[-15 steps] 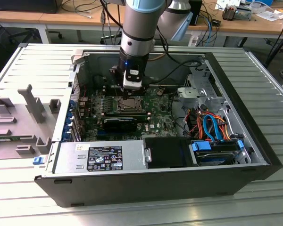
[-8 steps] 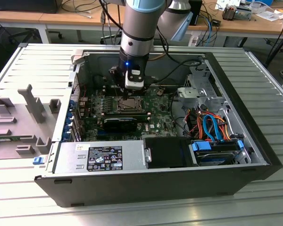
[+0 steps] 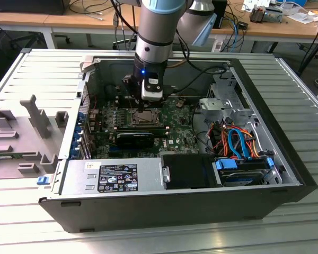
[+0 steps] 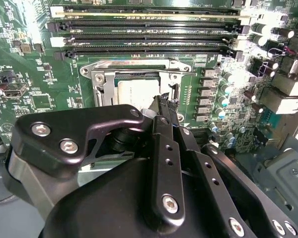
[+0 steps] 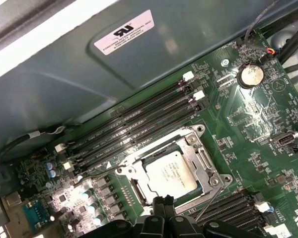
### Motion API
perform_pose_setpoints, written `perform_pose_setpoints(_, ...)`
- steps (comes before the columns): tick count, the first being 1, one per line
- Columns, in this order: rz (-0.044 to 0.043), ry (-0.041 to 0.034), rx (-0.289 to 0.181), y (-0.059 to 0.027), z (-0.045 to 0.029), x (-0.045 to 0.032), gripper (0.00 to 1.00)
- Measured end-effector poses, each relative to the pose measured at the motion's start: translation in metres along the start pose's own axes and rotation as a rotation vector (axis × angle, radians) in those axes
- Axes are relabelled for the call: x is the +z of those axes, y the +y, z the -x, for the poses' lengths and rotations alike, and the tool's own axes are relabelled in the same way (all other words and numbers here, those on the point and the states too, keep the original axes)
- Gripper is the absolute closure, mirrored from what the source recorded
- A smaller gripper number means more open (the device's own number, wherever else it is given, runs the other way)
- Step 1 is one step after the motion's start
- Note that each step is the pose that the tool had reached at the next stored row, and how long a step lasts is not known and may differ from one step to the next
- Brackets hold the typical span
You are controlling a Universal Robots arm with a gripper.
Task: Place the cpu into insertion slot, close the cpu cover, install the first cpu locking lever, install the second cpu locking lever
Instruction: 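Install the first cpu locking lever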
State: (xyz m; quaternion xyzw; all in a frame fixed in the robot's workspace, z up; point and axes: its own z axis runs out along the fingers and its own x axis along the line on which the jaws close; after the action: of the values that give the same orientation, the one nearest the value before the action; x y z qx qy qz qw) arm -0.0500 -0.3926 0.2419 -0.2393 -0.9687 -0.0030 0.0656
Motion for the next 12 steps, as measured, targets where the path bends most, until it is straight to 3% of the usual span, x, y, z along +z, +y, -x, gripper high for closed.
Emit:
perform_pose_setpoints(7, -0.0027, 0.0, -0.035, 0.0, 0.0, 0.0, 0.89)
perform_pose_setpoints(12, -0.0085, -0.0006, -0.093, 0.0, 0.0, 0.0, 0.89)
